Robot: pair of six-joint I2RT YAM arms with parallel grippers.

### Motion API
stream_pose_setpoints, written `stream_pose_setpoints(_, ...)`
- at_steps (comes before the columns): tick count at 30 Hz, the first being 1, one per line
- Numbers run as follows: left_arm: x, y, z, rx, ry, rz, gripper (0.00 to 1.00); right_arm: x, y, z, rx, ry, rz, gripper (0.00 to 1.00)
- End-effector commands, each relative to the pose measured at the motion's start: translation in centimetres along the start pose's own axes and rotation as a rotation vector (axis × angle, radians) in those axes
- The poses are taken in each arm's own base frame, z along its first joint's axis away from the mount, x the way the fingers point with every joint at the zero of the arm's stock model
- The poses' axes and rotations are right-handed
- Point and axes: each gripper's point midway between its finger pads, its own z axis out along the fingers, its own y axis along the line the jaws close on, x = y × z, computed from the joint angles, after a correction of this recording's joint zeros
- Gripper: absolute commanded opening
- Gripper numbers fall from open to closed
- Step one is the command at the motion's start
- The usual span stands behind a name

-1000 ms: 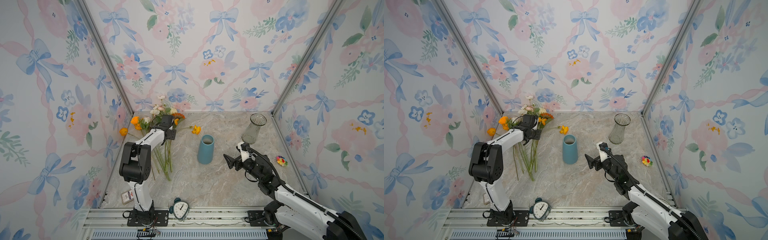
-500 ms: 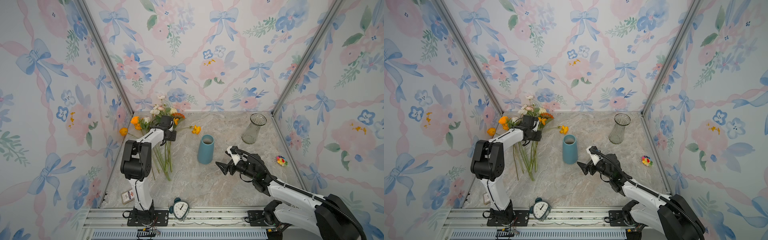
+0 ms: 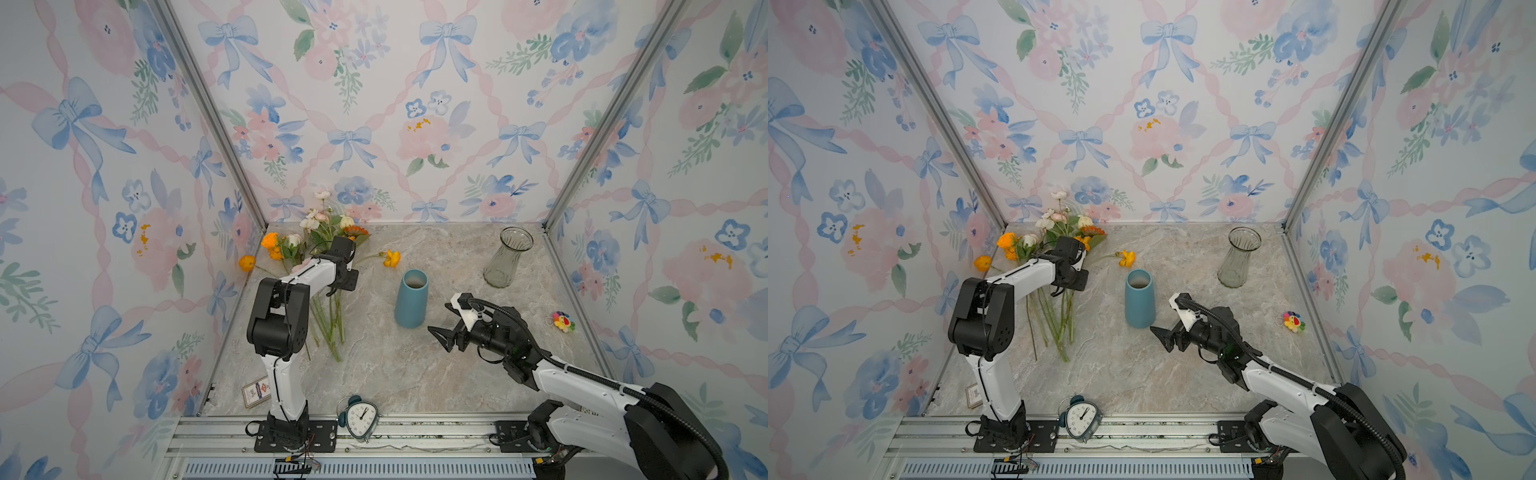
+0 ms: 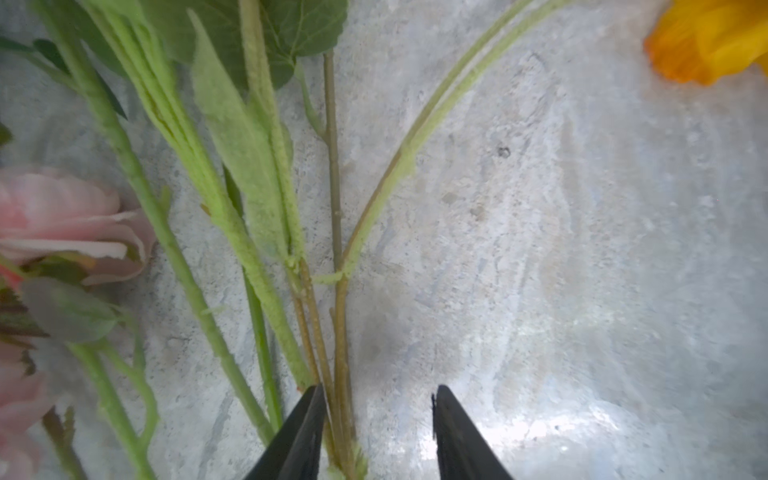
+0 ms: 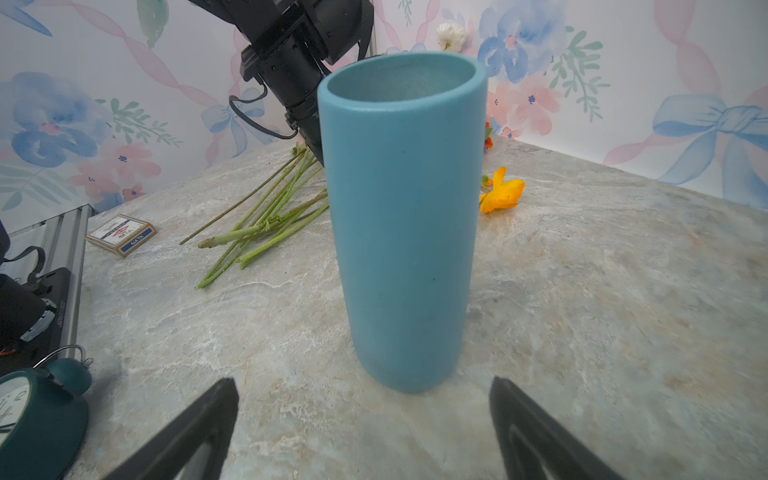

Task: Arrange the flowers into the vase
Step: 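Close the left gripper on the orange poppy stems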

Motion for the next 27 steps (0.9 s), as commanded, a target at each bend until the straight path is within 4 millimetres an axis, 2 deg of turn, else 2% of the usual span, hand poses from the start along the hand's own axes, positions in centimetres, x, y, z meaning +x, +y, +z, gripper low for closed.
stream_pose_setpoints(1,0.8,0.7,0.4,-0.035,0.038,0.007,0.45,-1.5,0.5,0.3,-0.024,-0.035,-0.027,0.97)
stream_pose_setpoints(17,-0.3,1.5,-1.1,-0.066,-0.006,-0.006,0.44,-1.4,0.4,0.5,-0.02,-0.026,-0.028,0.97)
stream_pose_setpoints(27,-1.0,1.3,-2.1,-0.052,-0.034,-0.012,0.44,-1.2,0.4,0.6,-0.021,-0.022,-0.027,0.97)
